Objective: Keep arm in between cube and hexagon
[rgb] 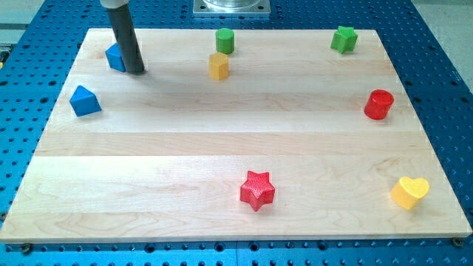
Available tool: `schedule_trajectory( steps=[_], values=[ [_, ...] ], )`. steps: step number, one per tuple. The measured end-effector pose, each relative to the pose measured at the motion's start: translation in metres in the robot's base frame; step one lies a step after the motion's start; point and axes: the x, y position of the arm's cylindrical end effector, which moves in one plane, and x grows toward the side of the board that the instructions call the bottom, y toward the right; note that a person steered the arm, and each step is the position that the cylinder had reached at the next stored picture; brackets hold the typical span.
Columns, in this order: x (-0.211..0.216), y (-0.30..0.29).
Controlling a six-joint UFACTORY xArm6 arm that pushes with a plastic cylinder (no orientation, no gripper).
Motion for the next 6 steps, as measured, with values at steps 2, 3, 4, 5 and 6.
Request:
schedule_trajectory(
  steps=[2,3,4,5,6],
  values=[
    [0.028,-0.053],
    [-0.015,-0.055],
    [-0.023,-0.052],
    [-0.015,-0.041],
    [-0.015,-0.032]
  ],
)
